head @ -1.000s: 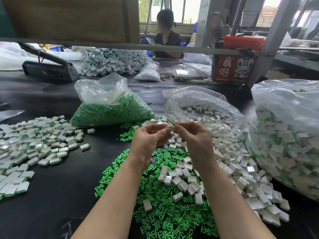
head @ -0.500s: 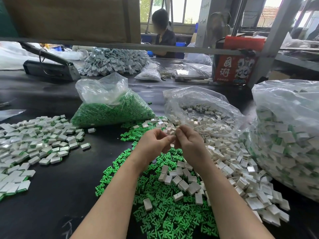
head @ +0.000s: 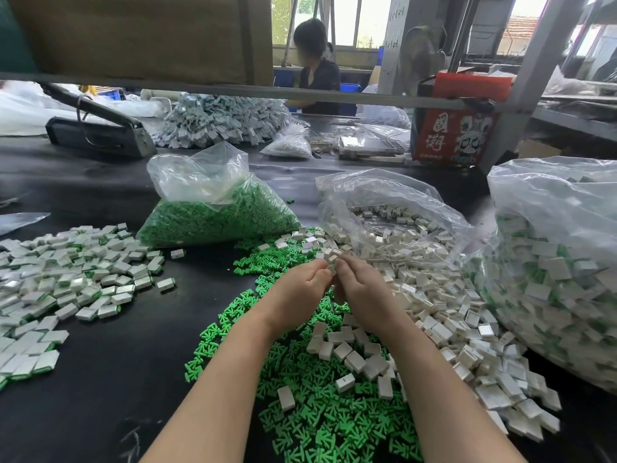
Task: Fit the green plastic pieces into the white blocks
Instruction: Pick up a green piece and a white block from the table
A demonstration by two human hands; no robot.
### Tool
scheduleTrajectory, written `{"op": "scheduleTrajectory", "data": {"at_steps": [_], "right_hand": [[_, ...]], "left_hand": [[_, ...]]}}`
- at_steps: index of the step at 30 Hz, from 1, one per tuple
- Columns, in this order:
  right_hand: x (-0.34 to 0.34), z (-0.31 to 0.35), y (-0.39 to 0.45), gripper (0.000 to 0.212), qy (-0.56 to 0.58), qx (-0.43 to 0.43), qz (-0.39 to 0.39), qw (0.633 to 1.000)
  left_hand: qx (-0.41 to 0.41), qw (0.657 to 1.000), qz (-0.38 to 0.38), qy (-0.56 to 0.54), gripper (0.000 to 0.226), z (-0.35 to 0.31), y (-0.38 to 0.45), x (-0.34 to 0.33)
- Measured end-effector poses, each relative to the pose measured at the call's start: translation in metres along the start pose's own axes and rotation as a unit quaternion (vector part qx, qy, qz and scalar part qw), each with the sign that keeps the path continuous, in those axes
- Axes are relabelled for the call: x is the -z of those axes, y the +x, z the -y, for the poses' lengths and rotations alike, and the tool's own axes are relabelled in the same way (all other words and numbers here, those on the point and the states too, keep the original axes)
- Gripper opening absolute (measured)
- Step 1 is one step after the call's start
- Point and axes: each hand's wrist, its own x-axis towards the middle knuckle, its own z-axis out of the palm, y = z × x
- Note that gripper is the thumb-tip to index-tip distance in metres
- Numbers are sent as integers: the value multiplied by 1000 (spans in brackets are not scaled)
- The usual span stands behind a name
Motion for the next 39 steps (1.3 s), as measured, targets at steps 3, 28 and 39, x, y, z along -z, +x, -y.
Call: {"op": "scheduleTrajectory", "data": {"at_steps": [3, 28, 39], "right_hand": [[0, 0, 1, 35, -44, 17, 4, 999], [-7, -7, -6, 40, -175, 7, 14, 984], [-2, -4, -4, 39, 18, -25, 41, 999]], "left_hand": [[1, 1000, -10, 25, 25, 1, 1, 0], [28, 998, -11, 63, 55, 10, -3, -13], [60, 994, 11, -89, 33, 11, -6, -3]]}}
